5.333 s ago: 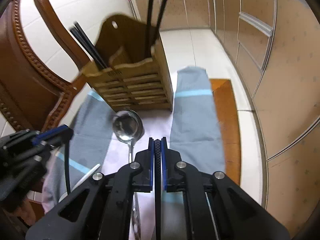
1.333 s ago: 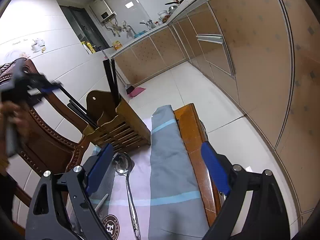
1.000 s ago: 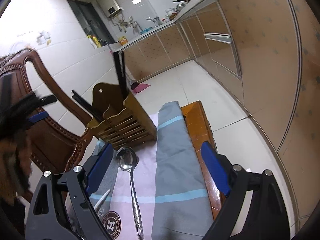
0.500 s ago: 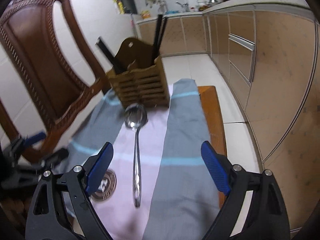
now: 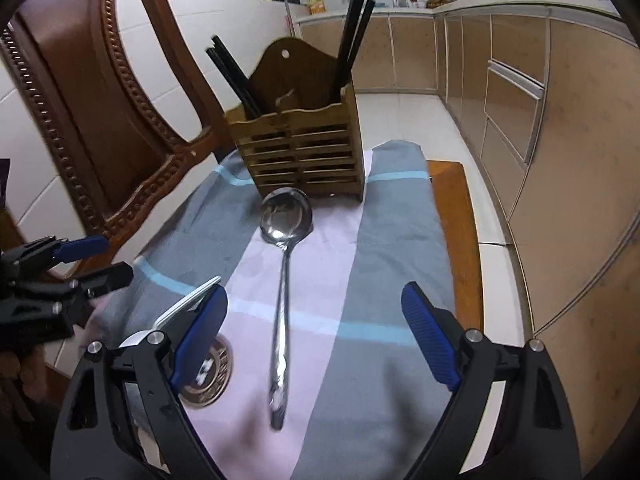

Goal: Organize utensils
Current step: 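Grasp the white plastic spoon by its handle with the left tool, then carry the white spoon up and insert it into the wooden holder, then open the left tool to release the spoon and withdraw, then grasp the steel ladle near its bowl with the right tool and lift, then carry the ladle up and lower it into the wooden holder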

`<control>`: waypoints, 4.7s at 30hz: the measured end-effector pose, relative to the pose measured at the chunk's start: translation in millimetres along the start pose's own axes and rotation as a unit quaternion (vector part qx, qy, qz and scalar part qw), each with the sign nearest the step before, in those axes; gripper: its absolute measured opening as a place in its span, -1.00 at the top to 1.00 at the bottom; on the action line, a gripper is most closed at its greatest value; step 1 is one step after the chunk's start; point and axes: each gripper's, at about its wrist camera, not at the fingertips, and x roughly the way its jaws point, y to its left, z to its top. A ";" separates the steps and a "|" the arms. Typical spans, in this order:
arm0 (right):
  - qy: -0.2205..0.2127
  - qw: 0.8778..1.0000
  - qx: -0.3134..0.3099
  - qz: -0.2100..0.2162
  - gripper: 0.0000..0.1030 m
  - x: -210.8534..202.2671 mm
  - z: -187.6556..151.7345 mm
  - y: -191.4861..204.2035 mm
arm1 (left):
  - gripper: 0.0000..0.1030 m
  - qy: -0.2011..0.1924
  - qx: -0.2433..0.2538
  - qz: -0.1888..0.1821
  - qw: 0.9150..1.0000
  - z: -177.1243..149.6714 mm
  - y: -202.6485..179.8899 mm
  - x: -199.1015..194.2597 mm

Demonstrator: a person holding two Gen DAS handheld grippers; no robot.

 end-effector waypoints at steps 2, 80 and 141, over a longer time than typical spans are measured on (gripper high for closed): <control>0.008 1.000 0.010 0.001 -0.68 11.2 5.8 -6.4 | 0.14 0.027 0.002 -0.002 1.000 1.3 5.2 13.7; 0.014 0.993 0.101 0.062 -0.69 27.5 25.1 -48.3 | -0.71 -0.314 -0.165 -0.023 0.935 93.7 1.5 17.8; -0.353 0.879 -0.003 -0.321 0.95 -42.7 231.1 6.5 | -0.91 -0.196 -0.243 -0.112 0.943 -3.4 35.2 -25.2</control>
